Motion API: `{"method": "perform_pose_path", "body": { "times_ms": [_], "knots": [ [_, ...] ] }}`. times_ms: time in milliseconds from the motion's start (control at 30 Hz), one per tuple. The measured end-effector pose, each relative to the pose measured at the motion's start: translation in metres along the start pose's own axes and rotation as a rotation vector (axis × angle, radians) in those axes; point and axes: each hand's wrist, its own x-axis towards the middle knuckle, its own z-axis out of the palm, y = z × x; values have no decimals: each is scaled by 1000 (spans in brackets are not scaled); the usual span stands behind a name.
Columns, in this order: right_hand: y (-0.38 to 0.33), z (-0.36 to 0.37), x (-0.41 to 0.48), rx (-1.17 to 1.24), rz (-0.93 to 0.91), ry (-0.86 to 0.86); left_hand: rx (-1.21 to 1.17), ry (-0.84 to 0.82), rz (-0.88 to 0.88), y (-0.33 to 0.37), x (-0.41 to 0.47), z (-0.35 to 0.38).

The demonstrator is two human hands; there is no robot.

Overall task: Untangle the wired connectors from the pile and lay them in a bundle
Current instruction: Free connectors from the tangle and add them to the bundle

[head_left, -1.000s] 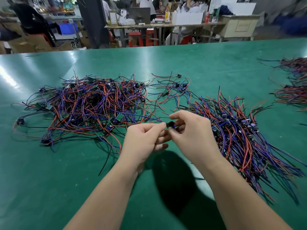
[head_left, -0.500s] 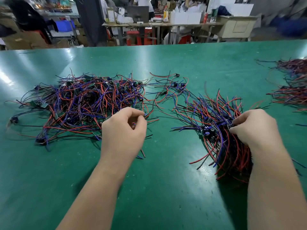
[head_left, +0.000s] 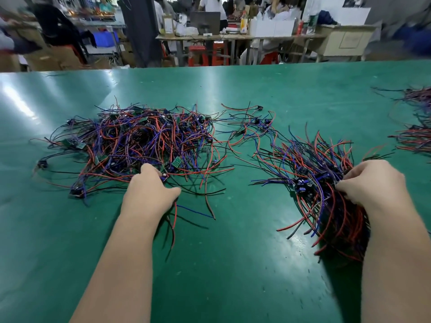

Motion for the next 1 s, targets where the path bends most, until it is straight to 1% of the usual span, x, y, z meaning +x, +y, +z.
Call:
{"method": "perform_pose_path", "body": {
  "times_ms": [167, 233, 300, 367, 400, 433, 467, 533, 600, 667, 700, 800, 833, 867, 933, 1000],
  "knots": [
    [-2, 1, 0, -43, 13, -3, -128, 104, 71, -2, 3, 3],
    [-2, 4, -1, -46, -10, 40, -181, 179, 117, 0, 3, 2],
    [-5, 8, -3, -2, -99, 161, -305, 263, 194, 2, 2, 1],
    [-16, 12, -10, 170, -270, 285, -533, 310, 297, 8, 0, -1],
    [-25, 14, -16, 276, -346, 292, -656, 312, 336, 11, -2, -2],
    [-34, 18, -22, 379, -403, 252, -774, 300, 363, 15, -3, -3],
    [-43, 22, -29, 467, -443, 174, -892, 265, 383, 19, -5, -4],
    [-56, 32, -43, 568, -498, -22, -1134, 121, 410, 27, -12, -5],
    [-63, 39, -54, 637, -524, -228, -1295, -46, 435, 35, -21, -3],
    [-68, 44, -62, 767, -509, -401, -1330, -171, 458, 41, -31, 0],
    [-72, 45, -66, 874, -474, -491, -1316, -221, 473, 43, -35, 2],
    [-78, 46, -72, 1255, -259, -788, -1214, -383, 538, 47, -48, 7],
    [-80, 44, -72, 1338, -201, -846, -1170, -446, 566, 48, -51, 9],
    [-80, 43, -72, 1386, -161, -848, -1130, -504, 584, 49, -55, 10],
    [-80, 39, -71, 1437, -103, -809, -1071, -572, 575, 49, -59, 12],
    [-78, 37, -69, 1463, -57, -763, -1047, -595, 533, 49, -61, 12]
  ]
}}
